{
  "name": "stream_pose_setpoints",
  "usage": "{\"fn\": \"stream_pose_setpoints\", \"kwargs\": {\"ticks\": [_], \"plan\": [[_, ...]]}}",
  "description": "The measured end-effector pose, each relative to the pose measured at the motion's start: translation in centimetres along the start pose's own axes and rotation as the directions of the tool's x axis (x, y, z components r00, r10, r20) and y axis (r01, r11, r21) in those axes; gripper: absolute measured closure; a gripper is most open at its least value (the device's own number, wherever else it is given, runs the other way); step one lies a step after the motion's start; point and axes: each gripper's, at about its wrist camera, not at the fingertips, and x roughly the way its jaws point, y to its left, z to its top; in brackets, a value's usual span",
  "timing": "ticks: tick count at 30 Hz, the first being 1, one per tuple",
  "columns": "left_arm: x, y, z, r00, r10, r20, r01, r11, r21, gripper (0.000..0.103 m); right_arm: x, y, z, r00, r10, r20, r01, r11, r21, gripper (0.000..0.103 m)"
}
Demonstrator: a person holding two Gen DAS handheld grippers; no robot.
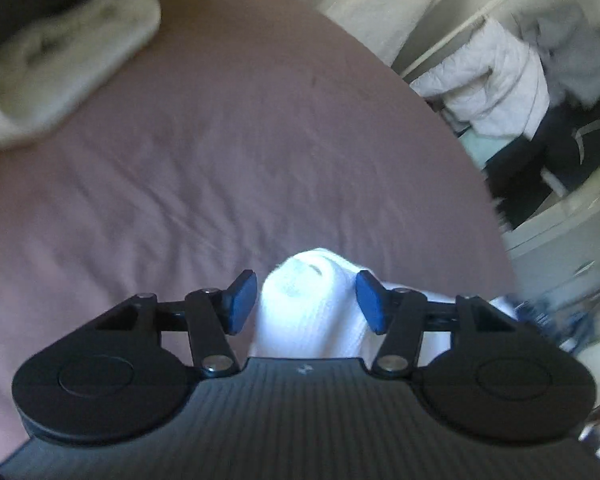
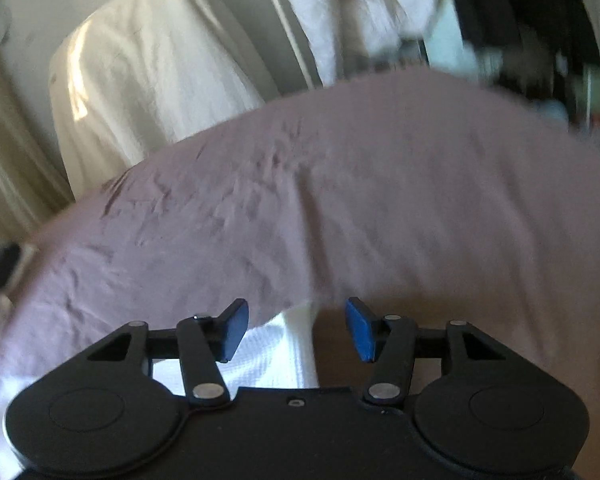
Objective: Fold clothes
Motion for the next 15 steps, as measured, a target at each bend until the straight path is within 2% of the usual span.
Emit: {"fn": "stream_pose_setpoints", "kwargs": {"ticks": [1, 2, 4, 7, 9, 12, 14, 15], "plan": [[0.6, -0.3, 0.0, 1.0, 0.028, -0.008, -0.028, 1.0, 0.003, 0.098, 0.2, 0.2, -0.3, 1.0, 0.029, -0.007, -0.029, 0.999, -0.019, 0.063], [1.2, -0.5, 0.0, 0.998, 0.055, -0.016, -0.055, 0.998, 0.007, 0.098, 0.3, 0.3, -0.6, 0.998, 0.057, -0.014, -0.058, 0.998, -0.039, 0.089], [1.0, -1.7, -0.2, 0.996, 0.085, 0.029, -0.086, 0.994, 0.059, 0.098, -0.1, 0.9, -1.1, 0.995, 0.097, 0.021, -0.094, 0.989, -0.111, 0.094], [-0.2, -2.7, 0.1, 0.991, 0.097, 0.093, -0.104, 0.991, 0.082, 0.099, -1.6, 1.4, -0.7, 0.991, 0.043, 0.126, -0.022, 0.986, -0.163, 0.098], [-1.2, -3.1, 0.9, 0.986, 0.076, 0.148, -0.09, 0.992, 0.089, 0.099, -2.2, 1.4, 0.4, 0.986, 0.032, 0.166, -0.005, 0.987, -0.161, 0.099], [-2.1, -3.3, 1.6, 0.975, 0.056, 0.215, -0.081, 0.991, 0.111, 0.098, -2.3, 3.4, 1.8, 0.974, -0.01, 0.227, 0.064, 0.971, -0.231, 0.1], [-2.0, -3.3, 1.8, 0.971, 0.076, 0.225, -0.111, 0.983, 0.146, 0.093, -1.5, 4.0, 3.0, 0.974, -0.054, 0.221, 0.102, 0.972, -0.211, 0.098], [-1.5, -3.2, 1.9, 0.971, 0.111, 0.211, -0.145, 0.978, 0.151, 0.086, -0.8, 4.0, 3.6, 0.977, -0.082, 0.195, 0.118, 0.976, -0.182, 0.096]]}}
